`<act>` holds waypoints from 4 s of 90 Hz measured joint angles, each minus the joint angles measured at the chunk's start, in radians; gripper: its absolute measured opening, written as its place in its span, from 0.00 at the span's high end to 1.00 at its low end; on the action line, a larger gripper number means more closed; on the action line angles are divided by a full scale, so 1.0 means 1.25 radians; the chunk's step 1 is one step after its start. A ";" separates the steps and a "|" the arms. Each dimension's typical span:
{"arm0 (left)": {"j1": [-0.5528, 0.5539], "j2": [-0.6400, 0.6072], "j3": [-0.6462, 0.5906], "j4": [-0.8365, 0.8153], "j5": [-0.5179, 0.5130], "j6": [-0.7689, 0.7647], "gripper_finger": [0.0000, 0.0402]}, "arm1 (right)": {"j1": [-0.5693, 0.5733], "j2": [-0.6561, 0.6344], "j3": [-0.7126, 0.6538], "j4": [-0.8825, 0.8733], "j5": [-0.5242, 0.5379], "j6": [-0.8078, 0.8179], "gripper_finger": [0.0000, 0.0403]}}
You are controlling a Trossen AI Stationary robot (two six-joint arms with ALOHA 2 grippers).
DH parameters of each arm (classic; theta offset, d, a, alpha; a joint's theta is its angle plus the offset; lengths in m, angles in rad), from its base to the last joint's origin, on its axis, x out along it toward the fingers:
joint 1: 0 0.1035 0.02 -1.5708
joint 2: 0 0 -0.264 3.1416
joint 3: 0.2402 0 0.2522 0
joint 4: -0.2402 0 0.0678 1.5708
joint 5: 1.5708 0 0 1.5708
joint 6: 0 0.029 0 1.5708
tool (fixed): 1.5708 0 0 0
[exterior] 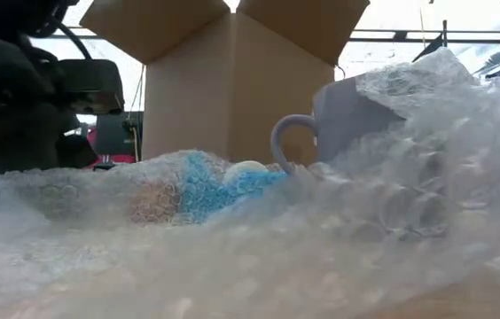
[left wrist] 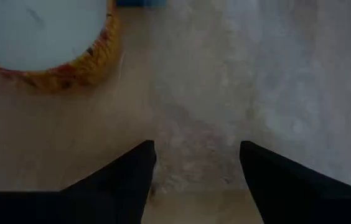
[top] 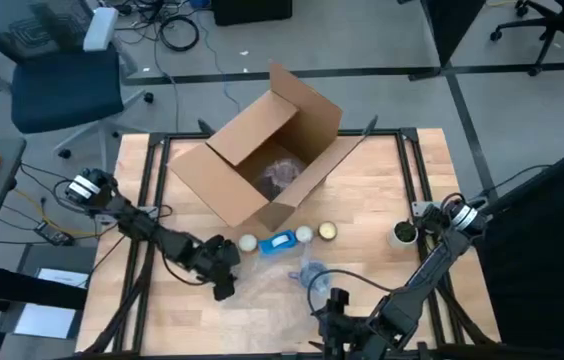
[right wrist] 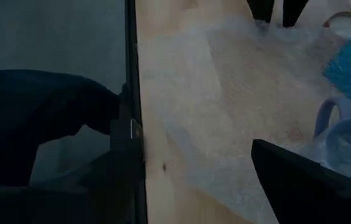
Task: Wrap mug
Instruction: Wrap the purple mug with the bubble wrap
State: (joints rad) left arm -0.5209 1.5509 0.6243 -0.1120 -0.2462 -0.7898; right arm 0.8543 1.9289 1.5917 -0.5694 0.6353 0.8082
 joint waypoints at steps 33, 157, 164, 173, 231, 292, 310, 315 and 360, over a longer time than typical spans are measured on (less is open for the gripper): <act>-0.043 0.006 0.079 0.001 0.018 0.028 0.99 | -0.001 0.000 0.000 0.000 0.001 -0.013 0.30; 0.166 0.003 0.288 0.369 -0.214 0.378 1.00 | -0.015 -0.001 -0.166 0.447 0.079 -0.205 0.24; 0.179 0.003 0.288 0.353 -0.225 0.379 1.00 | -0.006 -0.001 -0.164 0.452 0.083 -0.215 0.24; 0.190 0.003 0.288 0.343 -0.227 0.381 1.00 | 0.010 -0.002 -0.147 0.453 0.131 -0.226 0.24; 0.197 0.003 0.289 0.349 -0.369 0.401 1.00 | 0.023 -0.001 -0.123 0.593 0.379 -0.575 0.24; 0.180 0.005 0.287 0.574 -0.205 0.414 1.00 | -0.046 -0.001 -0.123 0.758 0.011 -0.726 0.24; 0.171 0.016 0.287 0.577 -0.140 0.415 1.00 | 0.003 -0.005 -0.123 0.739 0.266 -0.765 0.24; 0.166 0.022 0.287 0.576 -0.121 0.416 1.00 | 0.024 -0.013 -0.123 0.720 0.376 -0.783 0.24; 0.150 0.032 0.283 0.573 -0.057 0.448 1.00 | 0.020 -0.122 -0.122 0.257 0.486 -0.490 0.36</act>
State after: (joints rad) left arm -0.3340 1.5909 0.9779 0.6038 -0.3173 -0.2302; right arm 0.8798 1.7763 1.4387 -0.2476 1.2430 0.1953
